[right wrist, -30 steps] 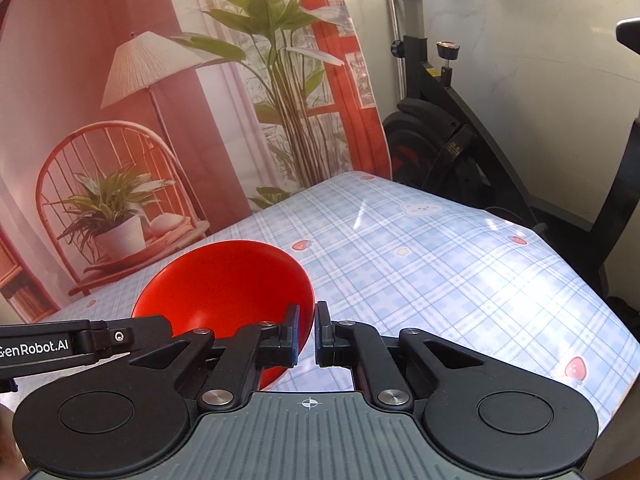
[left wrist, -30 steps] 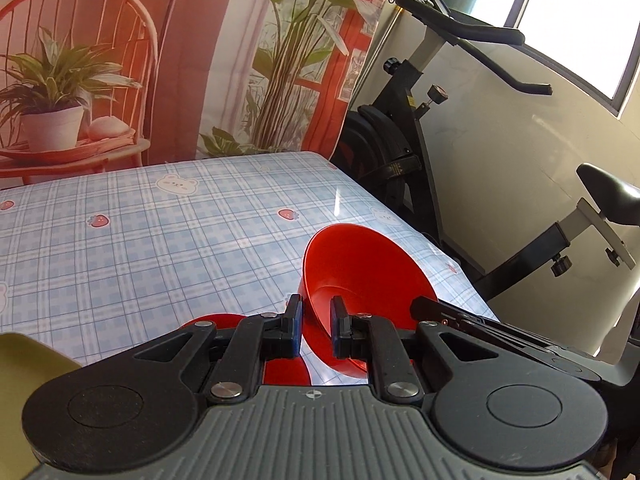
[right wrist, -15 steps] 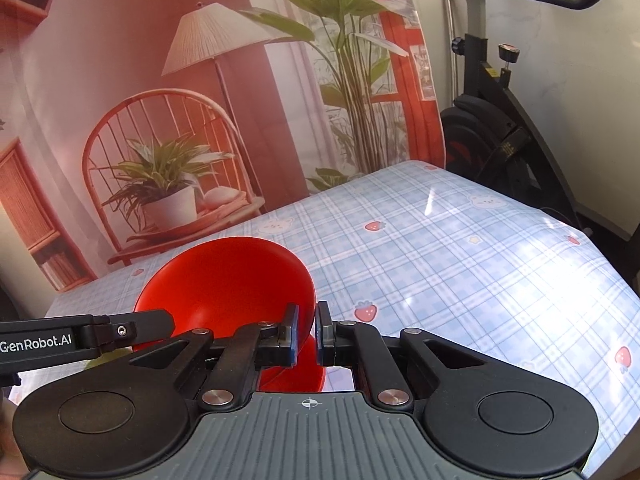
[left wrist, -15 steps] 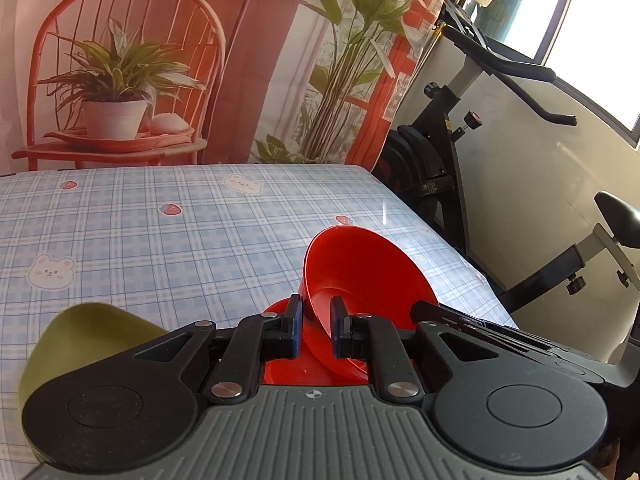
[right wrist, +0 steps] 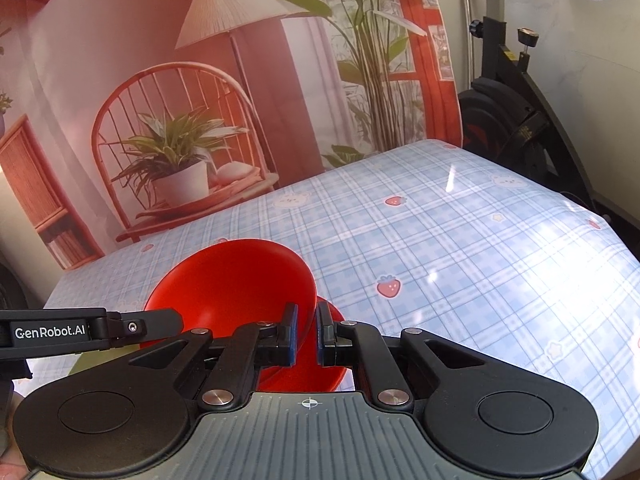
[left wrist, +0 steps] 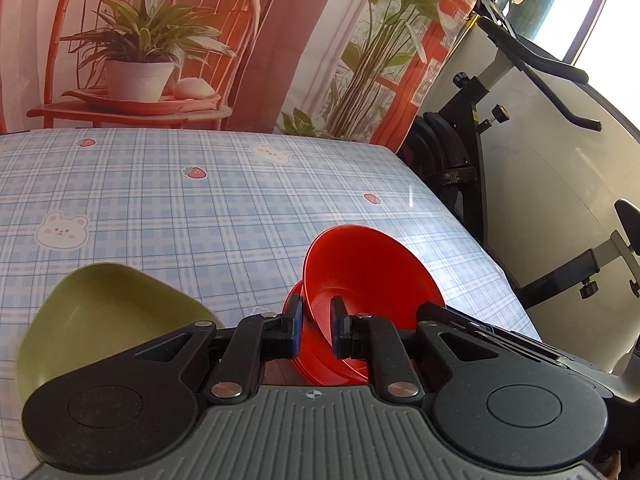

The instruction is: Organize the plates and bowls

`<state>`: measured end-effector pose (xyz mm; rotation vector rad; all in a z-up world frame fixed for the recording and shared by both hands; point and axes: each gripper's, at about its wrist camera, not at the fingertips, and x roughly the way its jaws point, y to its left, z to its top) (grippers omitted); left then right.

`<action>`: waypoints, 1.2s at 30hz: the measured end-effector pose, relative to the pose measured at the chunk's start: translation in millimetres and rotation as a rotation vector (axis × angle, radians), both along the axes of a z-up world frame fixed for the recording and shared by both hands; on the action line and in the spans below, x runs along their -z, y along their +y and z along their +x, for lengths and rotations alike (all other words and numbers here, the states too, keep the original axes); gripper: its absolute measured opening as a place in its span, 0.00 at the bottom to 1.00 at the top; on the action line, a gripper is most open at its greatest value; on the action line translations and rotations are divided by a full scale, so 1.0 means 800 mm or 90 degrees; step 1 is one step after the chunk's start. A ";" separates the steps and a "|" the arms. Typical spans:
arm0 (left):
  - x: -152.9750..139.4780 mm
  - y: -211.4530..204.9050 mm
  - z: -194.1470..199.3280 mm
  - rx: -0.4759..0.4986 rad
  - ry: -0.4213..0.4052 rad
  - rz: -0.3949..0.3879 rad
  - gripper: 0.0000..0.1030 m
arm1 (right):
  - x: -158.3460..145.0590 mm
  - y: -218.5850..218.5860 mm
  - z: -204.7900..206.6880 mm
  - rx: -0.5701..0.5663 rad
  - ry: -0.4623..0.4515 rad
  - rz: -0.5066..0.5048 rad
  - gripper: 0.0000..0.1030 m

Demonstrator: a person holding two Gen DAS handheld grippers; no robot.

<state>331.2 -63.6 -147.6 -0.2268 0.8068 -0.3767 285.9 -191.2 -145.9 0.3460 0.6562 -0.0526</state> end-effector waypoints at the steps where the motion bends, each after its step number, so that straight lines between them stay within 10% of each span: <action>1: 0.003 -0.002 0.003 0.002 0.005 0.003 0.14 | 0.002 -0.001 0.001 0.001 0.003 0.003 0.08; 36: 0.035 -0.016 0.021 0.026 0.034 0.009 0.19 | 0.038 -0.012 0.015 0.013 0.034 0.005 0.11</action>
